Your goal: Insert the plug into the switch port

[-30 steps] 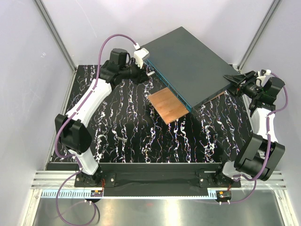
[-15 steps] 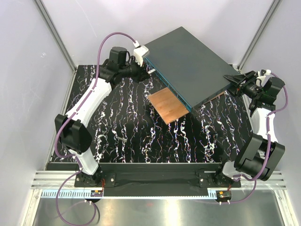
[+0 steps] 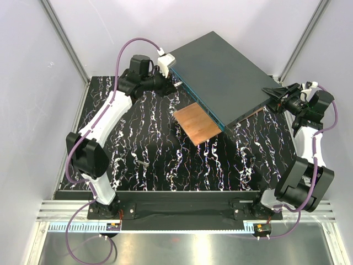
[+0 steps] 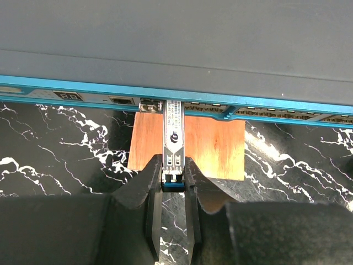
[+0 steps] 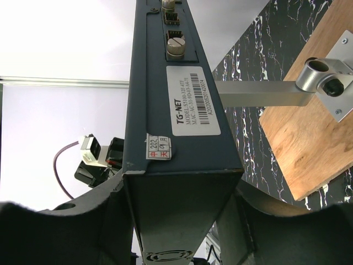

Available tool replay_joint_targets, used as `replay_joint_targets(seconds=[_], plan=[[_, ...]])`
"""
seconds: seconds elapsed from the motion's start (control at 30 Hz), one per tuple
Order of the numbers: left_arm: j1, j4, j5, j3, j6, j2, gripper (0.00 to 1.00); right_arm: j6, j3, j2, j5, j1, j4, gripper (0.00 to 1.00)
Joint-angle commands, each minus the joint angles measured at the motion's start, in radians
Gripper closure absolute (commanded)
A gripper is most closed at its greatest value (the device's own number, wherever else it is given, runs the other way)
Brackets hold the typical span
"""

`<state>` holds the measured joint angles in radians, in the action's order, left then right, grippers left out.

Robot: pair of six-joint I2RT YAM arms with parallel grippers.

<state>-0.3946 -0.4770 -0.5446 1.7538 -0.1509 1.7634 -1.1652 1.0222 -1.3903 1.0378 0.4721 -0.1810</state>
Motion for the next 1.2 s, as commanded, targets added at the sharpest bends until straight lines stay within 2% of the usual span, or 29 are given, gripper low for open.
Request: replay_joint_targets(seconds=[0.0,0.47,0.9,1.17], plan=[[-0.001,0.067,-0.003,0.059,0.019,0.011,1.0,0.033,0.027,0.002,-0.03,-0.032,-0.044,1.0],[-0.003,0.064,-0.025,0.116,0.045,0.027,1.0,0.032,0.032,-0.004,-0.028,-0.035,-0.044,1.0],[-0.006,0.172,-0.043,0.092,0.099,0.093,1.0,0.025,0.036,-0.016,-0.022,-0.043,-0.046,1.0],[-0.024,0.242,-0.061,0.084,0.126,0.113,0.95,0.022,0.038,-0.018,-0.019,-0.044,-0.049,1.0]])
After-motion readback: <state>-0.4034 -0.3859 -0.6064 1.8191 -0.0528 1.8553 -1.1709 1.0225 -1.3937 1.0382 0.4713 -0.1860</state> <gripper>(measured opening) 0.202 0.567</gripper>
